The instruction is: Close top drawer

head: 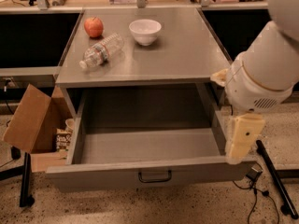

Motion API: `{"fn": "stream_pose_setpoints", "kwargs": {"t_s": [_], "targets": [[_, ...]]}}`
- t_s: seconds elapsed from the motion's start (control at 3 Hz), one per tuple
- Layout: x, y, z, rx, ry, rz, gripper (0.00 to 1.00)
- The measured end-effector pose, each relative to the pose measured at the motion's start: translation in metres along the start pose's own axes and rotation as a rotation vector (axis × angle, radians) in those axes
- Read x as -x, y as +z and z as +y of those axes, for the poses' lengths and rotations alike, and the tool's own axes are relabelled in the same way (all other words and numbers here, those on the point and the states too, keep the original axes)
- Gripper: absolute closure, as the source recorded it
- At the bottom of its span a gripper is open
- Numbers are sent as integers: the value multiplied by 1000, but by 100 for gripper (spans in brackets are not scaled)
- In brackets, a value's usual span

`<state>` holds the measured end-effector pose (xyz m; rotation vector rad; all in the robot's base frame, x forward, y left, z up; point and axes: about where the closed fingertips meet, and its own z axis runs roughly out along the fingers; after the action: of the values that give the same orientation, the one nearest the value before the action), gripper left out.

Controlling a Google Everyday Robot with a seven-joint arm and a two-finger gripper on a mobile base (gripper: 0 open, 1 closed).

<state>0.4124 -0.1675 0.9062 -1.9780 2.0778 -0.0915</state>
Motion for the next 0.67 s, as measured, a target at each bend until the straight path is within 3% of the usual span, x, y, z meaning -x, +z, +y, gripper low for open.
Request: {"fn": "stream_pose_setpoints", "kwargs": {"t_s": [0.33,0.67], "targets": [[5,46,29,46,-55,28,15],[4,94,59,99,-81,56,38]]}}
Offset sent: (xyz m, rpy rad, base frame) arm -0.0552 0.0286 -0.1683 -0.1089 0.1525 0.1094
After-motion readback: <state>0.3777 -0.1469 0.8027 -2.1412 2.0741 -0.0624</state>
